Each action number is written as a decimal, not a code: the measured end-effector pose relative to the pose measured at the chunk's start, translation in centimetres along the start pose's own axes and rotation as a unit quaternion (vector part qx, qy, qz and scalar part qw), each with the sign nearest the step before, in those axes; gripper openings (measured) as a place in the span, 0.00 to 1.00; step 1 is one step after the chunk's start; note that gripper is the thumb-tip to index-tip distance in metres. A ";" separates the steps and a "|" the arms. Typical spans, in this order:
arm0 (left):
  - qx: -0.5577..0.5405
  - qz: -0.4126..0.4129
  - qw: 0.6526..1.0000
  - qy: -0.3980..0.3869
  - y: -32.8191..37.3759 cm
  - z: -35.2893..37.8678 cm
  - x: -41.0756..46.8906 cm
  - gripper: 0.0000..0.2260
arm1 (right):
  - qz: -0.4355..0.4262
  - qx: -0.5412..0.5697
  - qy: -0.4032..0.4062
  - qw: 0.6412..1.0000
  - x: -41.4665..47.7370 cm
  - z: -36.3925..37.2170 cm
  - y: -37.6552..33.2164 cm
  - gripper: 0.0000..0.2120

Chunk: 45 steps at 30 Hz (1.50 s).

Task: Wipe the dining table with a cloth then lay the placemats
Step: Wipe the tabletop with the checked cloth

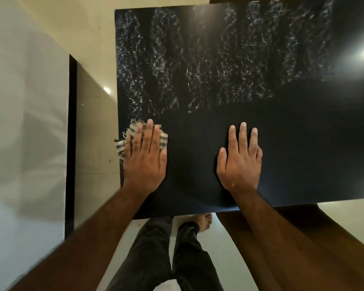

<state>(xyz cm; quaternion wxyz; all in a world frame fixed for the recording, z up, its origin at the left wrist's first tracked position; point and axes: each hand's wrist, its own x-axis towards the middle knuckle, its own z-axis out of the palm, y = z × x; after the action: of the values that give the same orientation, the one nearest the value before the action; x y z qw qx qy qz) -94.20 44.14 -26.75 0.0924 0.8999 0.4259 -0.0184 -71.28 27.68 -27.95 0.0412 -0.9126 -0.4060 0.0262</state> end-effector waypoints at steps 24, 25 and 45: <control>0.005 -0.059 0.998 0.012 -1.5 -1.1 4.9 0.33 | -0.046 -0.008 0.020 0.999 2.7 1.2 -4.3 0.41; 0.006 -0.059 0.998 0.015 -0.9 -1.2 6.3 0.33 | -0.045 -0.007 0.021 0.999 2.8 1.4 -4.4 0.41; -0.006 -0.051 0.999 0.002 -1.6 -0.5 4.6 0.34 | -0.028 0.022 0.012 0.999 2.6 0.8 -4.4 0.37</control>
<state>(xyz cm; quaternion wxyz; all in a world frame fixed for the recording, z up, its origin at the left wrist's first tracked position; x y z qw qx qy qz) -92.58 48.74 -26.99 0.0954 0.8763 0.4719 -0.0186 -72.82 32.55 -28.34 0.0669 -0.9000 -0.4302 0.0233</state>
